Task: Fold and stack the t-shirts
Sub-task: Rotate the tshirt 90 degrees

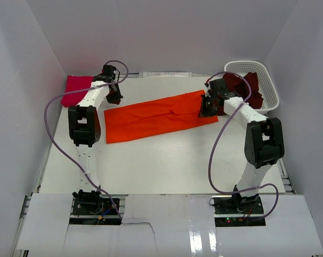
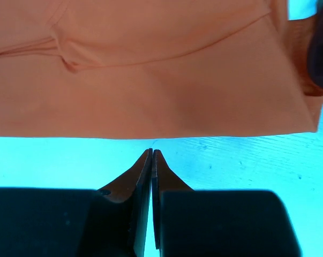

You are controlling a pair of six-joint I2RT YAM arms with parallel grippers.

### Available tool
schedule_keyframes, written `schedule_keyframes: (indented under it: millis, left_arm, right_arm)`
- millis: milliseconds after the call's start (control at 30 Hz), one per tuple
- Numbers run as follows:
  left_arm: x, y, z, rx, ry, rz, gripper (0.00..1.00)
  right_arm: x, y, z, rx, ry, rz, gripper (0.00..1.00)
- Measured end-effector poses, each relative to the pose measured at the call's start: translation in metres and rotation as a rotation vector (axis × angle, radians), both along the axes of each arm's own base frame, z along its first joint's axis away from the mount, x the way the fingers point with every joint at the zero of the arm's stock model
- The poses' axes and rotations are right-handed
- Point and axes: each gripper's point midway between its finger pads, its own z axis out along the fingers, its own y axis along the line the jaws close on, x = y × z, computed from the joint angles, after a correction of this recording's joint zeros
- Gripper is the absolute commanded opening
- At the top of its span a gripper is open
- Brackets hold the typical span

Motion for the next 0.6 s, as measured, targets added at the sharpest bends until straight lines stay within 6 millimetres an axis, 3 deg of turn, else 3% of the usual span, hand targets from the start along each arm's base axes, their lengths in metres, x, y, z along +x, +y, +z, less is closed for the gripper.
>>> schedule_keyframes:
  millis: [200, 333, 600]
  left_arm:
    - [0.003, 0.016, -0.009, 0.091, 0.006, 0.027, 0.04]
    - [0.009, 0.025, -0.011, 0.139, -0.007, 0.044, 0.04]
    - [0.009, 0.038, -0.040, 0.192, 0.039, 0.066, 0.04]
  right_arm:
    - [0.008, -0.009, -0.008, -0.012, 0.015, -0.035, 0.08]
    - [0.014, -0.011, -0.026, -0.020, 0.054, -0.046, 0.08]
    - [0.024, -0.013, -0.043, -0.023, 0.090, -0.064, 0.08]
